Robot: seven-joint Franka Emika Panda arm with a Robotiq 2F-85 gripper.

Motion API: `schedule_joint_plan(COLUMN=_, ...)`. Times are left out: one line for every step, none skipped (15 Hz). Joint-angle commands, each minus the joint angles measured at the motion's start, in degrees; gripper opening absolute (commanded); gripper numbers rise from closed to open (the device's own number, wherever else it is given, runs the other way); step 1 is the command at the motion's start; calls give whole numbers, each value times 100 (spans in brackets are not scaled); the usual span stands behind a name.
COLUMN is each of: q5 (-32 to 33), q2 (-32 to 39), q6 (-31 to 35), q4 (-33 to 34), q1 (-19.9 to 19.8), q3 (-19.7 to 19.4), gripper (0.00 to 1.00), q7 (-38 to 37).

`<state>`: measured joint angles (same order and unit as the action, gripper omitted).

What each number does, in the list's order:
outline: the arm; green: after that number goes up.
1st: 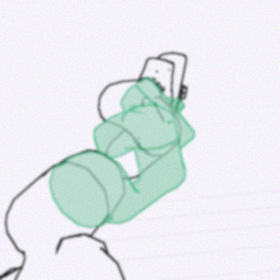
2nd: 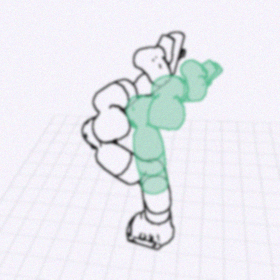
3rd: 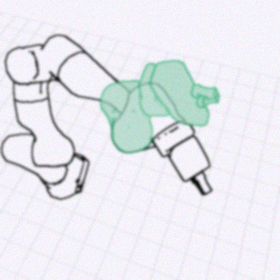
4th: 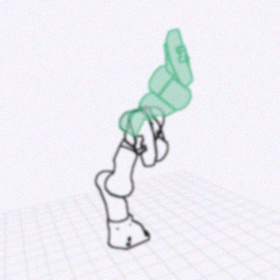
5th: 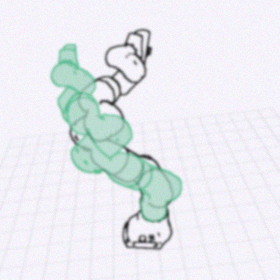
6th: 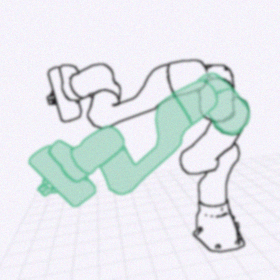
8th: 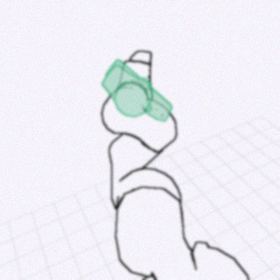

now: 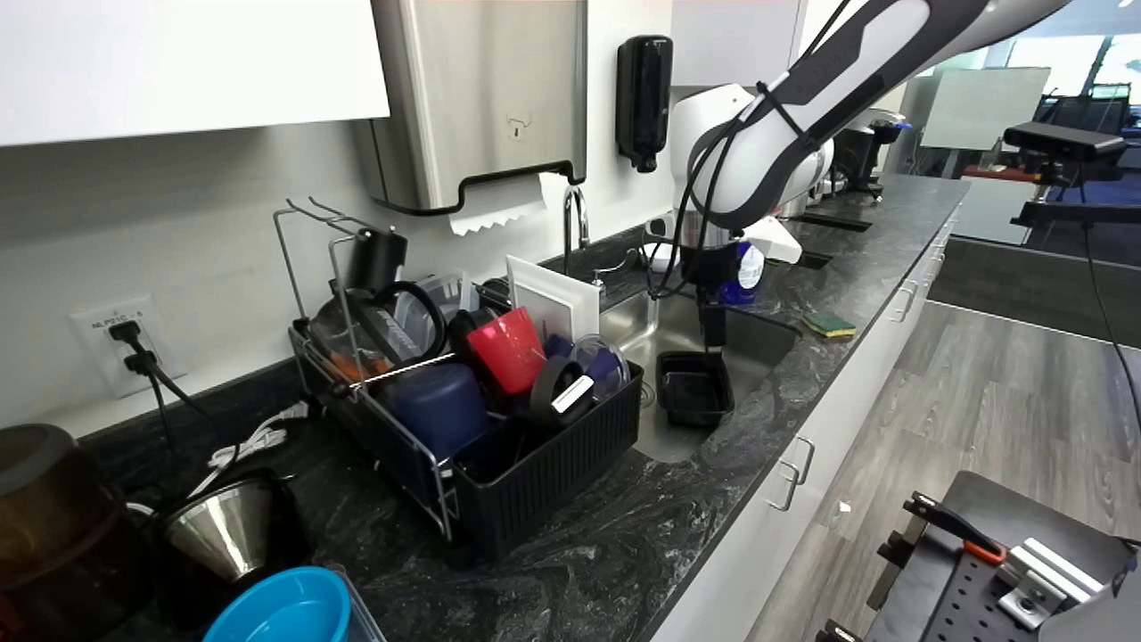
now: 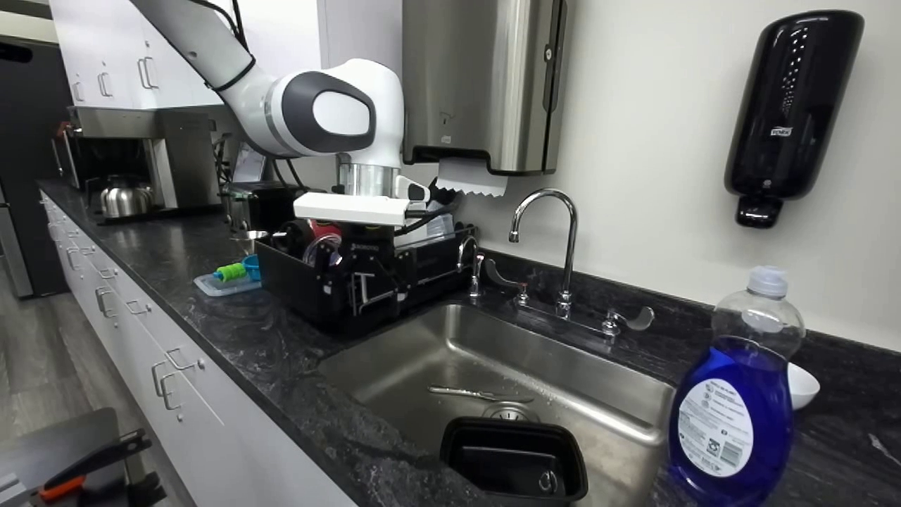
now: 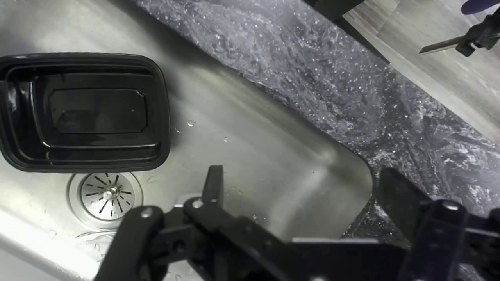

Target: Pick the knife in the sink and put it in the rack

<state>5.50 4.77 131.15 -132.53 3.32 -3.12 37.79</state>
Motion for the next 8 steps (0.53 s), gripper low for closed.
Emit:
schedule_joint_plan(q5=-415, q2=303, q6=253, q4=286, q1=-300, q3=151, gripper=100, q7=809)
schedule_joint_plan(q5=-581, q2=418, q6=400, q4=395, q1=-367, q3=167, gripper=100, q7=1265)
schedule_joint_plan(q5=-784, q2=520, q6=533, q4=495, q1=-437, q3=201, gripper=100, q7=1711)
schedule_joint_plan(q5=-992, q2=643, q6=654, q4=593, q1=-509, q3=253, gripper=100, q7=2178)
schedule_joint_plan(q5=-1190, q2=786, q6=710, q4=706, q1=-586, q3=315, gripper=100, q7=2618)
schedule_joint_plan(q5=-1375, q2=927, q6=743, q4=810, q1=-672, q3=393, gripper=100, q7=3057)
schedule_joint_plan(q5=-1501, q2=1066, q6=744, q4=898, q1=-748, q3=468, gripper=100, q7=3414)
schedule_joint_plan(q5=-1589, q2=1187, q6=735, q4=976, q1=-813, q3=533, gripper=100, q7=3685)
